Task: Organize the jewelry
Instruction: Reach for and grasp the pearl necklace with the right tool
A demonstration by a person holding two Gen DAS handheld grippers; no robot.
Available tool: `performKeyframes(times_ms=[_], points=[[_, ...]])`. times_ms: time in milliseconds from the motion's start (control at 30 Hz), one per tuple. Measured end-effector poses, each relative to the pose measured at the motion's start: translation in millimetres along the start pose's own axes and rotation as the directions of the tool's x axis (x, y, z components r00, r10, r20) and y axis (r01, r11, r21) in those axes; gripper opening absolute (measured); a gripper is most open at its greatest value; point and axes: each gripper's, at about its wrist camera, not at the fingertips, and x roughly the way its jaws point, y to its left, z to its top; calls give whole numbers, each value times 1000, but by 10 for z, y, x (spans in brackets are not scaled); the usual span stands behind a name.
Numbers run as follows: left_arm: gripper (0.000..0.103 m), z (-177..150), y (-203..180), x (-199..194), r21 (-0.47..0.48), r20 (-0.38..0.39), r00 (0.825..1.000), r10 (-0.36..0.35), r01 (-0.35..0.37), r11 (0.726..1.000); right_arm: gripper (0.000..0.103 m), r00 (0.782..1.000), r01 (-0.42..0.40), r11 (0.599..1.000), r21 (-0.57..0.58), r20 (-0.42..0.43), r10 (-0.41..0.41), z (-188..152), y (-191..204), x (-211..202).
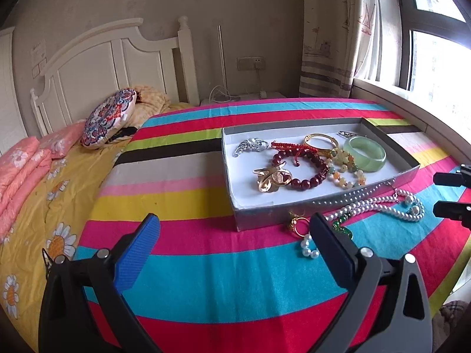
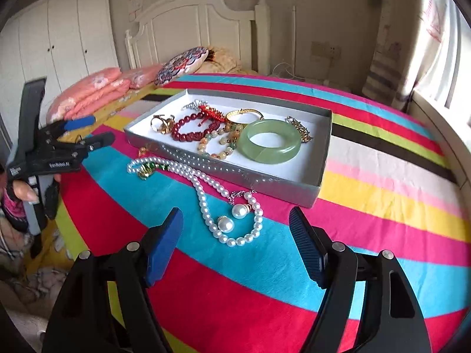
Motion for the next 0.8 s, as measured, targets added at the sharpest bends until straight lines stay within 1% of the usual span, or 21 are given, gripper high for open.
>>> performKeyframes(times_ms=[67, 133, 167, 267, 333, 433, 533, 600, 667, 800], points=[[101, -13, 3, 31, -9, -15, 1000, -7, 7, 1000, 66, 1000, -11, 1000, -3, 4, 11, 26, 49, -12], [101, -6, -22, 59, -2, -27, 1000, -6, 6, 1000, 63, 1000, -19, 999, -40, 3, 19, 72, 157, 1], [101, -6, -37, 66, 4, -29, 1000, 0, 0, 1000, 59, 999, -32, 997, -71, -2, 32, 96, 258, 30], [101, -24, -64, 73, 21, -31, 999, 11, -11, 1000, 49, 999, -40, 988, -147, -33, 35, 158, 493, 176], [101, -37, -91, 78, 36, -32, 999, 13, -12, 999, 44, 998, -40, 984, -174, -63, 29, 180, 588, 309], [101, -43, -123, 74, 51, -28, 1000, 11, -10, 999, 38, 996, -29, 985, -169, -93, 13, 191, 583, 418], [101, -47, -119, 92, 54, -40, 999, -2, 4, 999, 33, 993, -18, 990, -141, -120, 1, 196, 493, 481], [101, -46, -109, 110, 50, -50, 999, -13, 15, 999, 31, 991, -9, 990, -144, -133, -10, 204, 455, 508], [101, -47, -92, 129, 41, -62, 998, -23, 26, 999, 28, 988, -5, 990, -140, -155, -16, 212, 411, 552], [101, -53, -59, 136, 24, -67, 997, -34, 35, 999, 26, 985, -27, 988, -150, -170, 1, 218, 411, 624]])
